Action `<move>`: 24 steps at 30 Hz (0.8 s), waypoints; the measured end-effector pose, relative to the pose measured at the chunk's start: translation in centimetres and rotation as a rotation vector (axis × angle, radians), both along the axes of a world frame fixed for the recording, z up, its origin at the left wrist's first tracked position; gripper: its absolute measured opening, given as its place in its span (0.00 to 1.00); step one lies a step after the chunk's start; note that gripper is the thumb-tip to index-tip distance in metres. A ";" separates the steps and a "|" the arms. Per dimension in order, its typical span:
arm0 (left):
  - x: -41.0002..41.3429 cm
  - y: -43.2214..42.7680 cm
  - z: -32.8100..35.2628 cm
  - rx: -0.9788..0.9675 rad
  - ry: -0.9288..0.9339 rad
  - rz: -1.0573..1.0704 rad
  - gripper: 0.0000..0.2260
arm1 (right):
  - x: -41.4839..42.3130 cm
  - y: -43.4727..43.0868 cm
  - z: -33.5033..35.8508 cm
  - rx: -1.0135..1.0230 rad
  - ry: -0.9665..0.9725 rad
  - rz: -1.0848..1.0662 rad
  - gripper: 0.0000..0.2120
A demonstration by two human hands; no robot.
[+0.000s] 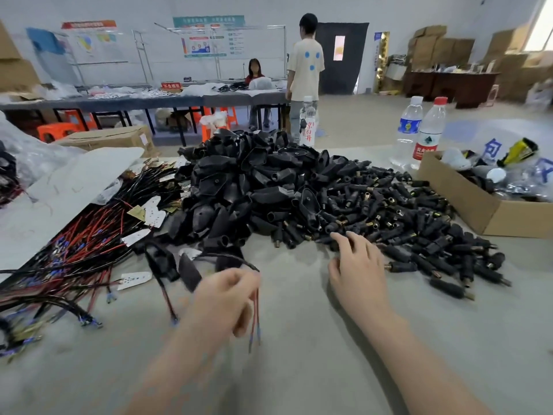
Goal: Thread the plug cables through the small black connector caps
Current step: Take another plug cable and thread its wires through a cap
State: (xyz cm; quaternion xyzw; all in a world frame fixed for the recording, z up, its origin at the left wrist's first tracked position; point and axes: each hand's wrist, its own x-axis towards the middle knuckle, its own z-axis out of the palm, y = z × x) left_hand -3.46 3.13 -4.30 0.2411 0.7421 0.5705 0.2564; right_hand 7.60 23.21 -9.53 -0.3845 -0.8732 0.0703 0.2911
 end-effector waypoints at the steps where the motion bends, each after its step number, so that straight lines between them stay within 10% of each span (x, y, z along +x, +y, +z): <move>1: 1.7 0.1 -0.7 -0.062 0.028 -0.073 0.13 | -0.1 -0.2 0.1 0.009 0.016 0.029 0.22; 12: 0.1 0.0 -4.2 -0.225 1.244 -0.367 0.16 | 0.6 -0.6 -0.4 -0.050 0.053 0.273 0.21; 24: -6.8 -0.8 -5.0 -0.102 0.808 -0.187 0.10 | -1.1 -1.2 0.0 -0.347 0.124 0.391 0.17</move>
